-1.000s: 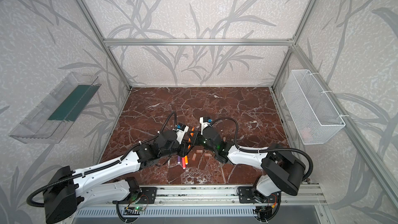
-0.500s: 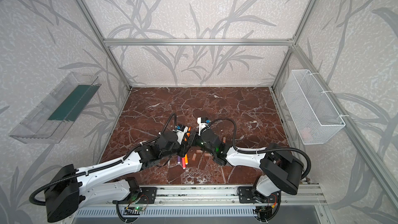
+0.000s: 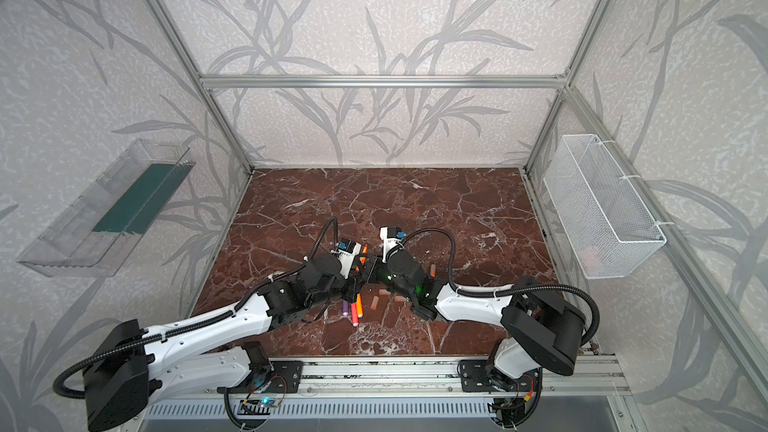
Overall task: Insert the pens into the pen caps
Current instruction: 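Withdraw the right gripper toward the pale pink caps on the table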
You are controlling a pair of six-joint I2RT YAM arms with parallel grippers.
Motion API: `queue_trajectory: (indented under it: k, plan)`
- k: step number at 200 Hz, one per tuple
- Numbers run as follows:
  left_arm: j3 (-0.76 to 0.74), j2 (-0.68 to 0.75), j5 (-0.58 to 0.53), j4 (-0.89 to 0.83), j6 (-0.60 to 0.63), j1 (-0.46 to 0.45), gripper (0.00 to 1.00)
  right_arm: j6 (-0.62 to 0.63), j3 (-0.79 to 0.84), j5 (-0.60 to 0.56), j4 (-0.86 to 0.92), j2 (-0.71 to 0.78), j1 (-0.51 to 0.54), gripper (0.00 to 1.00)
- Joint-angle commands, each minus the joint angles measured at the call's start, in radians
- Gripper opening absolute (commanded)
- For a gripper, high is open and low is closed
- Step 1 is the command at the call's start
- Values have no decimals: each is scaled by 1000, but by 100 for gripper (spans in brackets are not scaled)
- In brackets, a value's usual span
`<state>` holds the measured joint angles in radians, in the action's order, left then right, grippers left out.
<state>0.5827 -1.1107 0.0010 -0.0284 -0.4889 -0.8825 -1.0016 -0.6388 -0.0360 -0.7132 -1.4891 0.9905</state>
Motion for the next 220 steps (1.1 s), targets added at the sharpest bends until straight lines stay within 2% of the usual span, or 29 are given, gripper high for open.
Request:
queue_trajectory:
  k: [1, 21, 65, 86, 106, 134, 151, 191, 220]
  plan:
    - [-7, 12, -40, 59, -2, -2, 0, 58, 21, -28, 87, 47, 14, 36]
    - [-28, 15, -68, 53, -21, 10, 0, 114, 28, -92, 213, 125, 13, 51]
    - [-113, 23, -2, 79, -83, 104, 0, 236, 31, -306, 577, 321, -8, 62]
    - [-146, 35, 42, 78, -89, 108, 0, 291, -13, -343, 749, 342, -45, 62]
    - [-188, 58, 61, 84, -110, 106, 0, 330, -45, -329, 844, 318, -96, 63]
    - [-234, 92, 69, 84, -130, 101, 0, 357, -79, -244, 882, 228, -178, 59]
    - [-211, 107, 48, 47, -119, 99, 0, 403, -124, -199, 913, 143, -213, 53]
    - [-196, 104, 28, 17, -107, 91, 0, 436, -258, -163, 1005, -39, -225, 45]
    - [-185, 100, 28, 17, -104, 91, 0, 441, -315, -151, 1033, -123, -225, 43]
